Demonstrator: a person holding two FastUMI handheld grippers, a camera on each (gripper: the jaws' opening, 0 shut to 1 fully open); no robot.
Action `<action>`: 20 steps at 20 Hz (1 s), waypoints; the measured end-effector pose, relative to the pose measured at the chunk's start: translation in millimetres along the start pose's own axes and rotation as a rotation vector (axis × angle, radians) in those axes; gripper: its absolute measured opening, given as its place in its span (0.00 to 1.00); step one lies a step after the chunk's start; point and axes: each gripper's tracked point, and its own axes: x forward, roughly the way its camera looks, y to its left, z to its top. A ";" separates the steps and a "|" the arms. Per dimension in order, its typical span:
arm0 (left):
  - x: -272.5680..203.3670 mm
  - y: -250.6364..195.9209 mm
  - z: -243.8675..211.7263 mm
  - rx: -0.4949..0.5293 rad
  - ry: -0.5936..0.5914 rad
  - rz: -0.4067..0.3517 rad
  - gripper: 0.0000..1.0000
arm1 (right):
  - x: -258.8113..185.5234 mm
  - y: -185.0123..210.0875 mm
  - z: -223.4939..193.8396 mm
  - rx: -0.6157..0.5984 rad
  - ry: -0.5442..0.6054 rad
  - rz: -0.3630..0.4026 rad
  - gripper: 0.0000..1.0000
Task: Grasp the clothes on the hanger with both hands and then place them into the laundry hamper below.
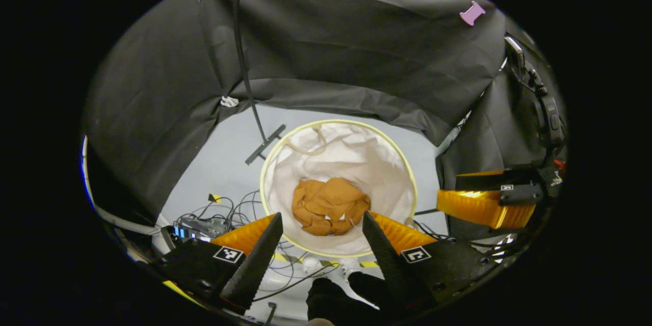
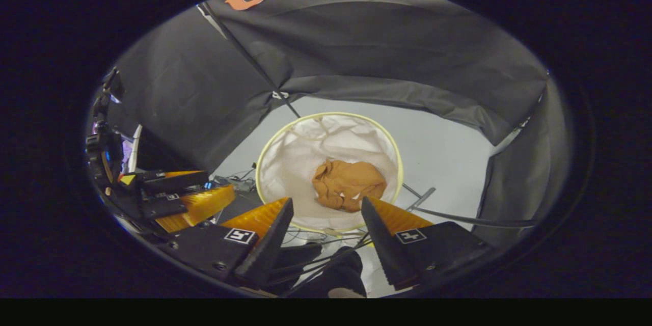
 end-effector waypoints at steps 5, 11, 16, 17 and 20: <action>-10.2 1.4 -2.6 -0.004 -0.002 0.022 0.96 | -4.7 -4.5 2.8 -0.005 -0.024 -0.009 0.86; -48.8 -1.5 9.0 0.026 -0.063 0.063 0.96 | -28.0 -4.1 4.3 -0.038 -0.091 -0.006 0.86; -101.4 0.3 49.3 0.045 -0.205 0.070 0.97 | -81.5 -2.7 33.1 -0.063 -0.257 -0.049 0.86; -115.9 2.8 59.4 0.063 -0.246 0.071 0.97 | -94.6 1.6 39.5 -0.062 -0.297 -0.063 0.87; -165.4 1.4 91.9 0.114 -0.372 0.038 1.00 | -150.3 14.6 55.9 -0.053 -0.417 -0.107 0.86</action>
